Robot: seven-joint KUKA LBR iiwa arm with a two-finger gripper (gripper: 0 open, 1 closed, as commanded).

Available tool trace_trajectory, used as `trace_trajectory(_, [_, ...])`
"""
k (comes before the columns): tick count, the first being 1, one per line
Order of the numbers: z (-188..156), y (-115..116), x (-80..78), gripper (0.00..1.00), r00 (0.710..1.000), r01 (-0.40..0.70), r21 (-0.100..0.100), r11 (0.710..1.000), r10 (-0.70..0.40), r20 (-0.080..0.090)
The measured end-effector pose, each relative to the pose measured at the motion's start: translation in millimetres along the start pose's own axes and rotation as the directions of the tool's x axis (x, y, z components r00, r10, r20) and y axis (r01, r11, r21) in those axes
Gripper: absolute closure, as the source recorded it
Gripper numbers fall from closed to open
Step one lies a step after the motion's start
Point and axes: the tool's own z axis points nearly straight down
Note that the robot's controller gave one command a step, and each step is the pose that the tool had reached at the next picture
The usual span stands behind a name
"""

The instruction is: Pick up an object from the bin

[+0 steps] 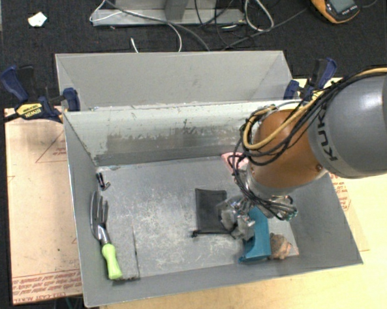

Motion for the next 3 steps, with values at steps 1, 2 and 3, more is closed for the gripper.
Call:
trace_trajectory(1, [0.0, 0.0, 0.0, 1.00, 1.000, 0.000, 0.000, 1.000, 0.000, 0.000])
trace_trajectory(2, [0.0, 0.0, 0.0, 1.00, 1.000, 0.000, 0.000, 1.000, 0.000, 0.000])
trace_trajectory(3, [0.0, 0.0, 0.0, 1.00, 1.000, 0.000, 0.000, 1.000, 0.000, 0.000])
